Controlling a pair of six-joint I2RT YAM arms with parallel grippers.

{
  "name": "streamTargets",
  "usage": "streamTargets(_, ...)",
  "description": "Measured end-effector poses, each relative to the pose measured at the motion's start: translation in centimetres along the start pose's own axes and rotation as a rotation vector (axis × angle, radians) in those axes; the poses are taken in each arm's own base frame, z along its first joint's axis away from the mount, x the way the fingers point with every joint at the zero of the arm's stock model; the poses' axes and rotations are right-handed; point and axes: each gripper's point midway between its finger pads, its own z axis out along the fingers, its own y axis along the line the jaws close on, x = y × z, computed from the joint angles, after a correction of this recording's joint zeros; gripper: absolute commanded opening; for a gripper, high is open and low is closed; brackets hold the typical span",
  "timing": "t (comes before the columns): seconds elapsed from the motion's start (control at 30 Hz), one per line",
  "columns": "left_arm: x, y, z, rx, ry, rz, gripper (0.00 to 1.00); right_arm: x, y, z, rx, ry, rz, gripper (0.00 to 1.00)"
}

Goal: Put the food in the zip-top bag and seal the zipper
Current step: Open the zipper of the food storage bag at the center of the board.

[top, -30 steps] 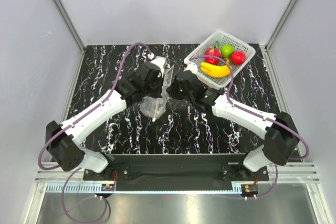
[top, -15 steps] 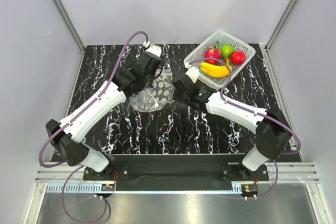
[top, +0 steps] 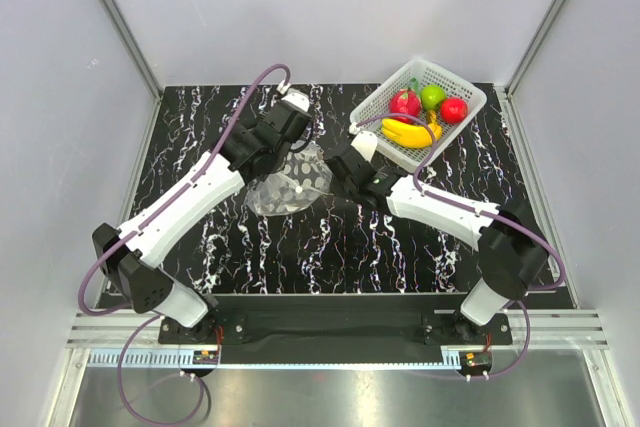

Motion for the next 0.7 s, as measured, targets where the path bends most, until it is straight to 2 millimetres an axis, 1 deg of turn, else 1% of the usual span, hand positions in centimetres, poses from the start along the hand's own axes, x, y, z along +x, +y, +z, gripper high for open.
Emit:
streamTargets(0.07,0.1,-0.5,0.2,0.025,-0.001,0.011,0.0,0.0,0.1,0.1,-0.012,-0.002,-0.012,0.0)
streamTargets(0.2,0.3,-1.5,0.6,0.088,-0.027,-0.001,0.0,0.8,0.4,0.1,-0.059,0.014,-0.039,0.06)
streamTargets(0.37,0.3,-1.2,0.1,0.113,-0.085,-0.056,0.0,1.2,1.0,0.0,-0.115,0.022,-0.051,0.13)
streamTargets(0.4,0.3,-1.0,0.0,0.115,-0.099,-0.067,0.0,1.2,1.2,0.0,-0.126,0.023,-0.053,0.15)
streamTargets(0.43,0.3,-1.0,-0.1,0.118,-0.114,-0.077,0.0,1.2,1.5,-0.1,-0.139,0.025,-0.054,0.21)
streamTargets(0.5,0.6,-1.1,-0.1,0.132,-0.133,-0.09,0.0,1.2,1.9,-0.1,-0.159,0.025,-0.059,0.24)
streamTargets(0.53,0.8,-1.3,-0.1,0.142,-0.139,-0.094,0.0,1.2,2.0,-0.1,-0.166,0.025,-0.061,0.29)
streamTargets(0.7,1.9,-2.7,0.7,0.188,-0.139,-0.095,0.0,1.5,2.2,-0.5,-0.208,0.028,-0.078,0.35)
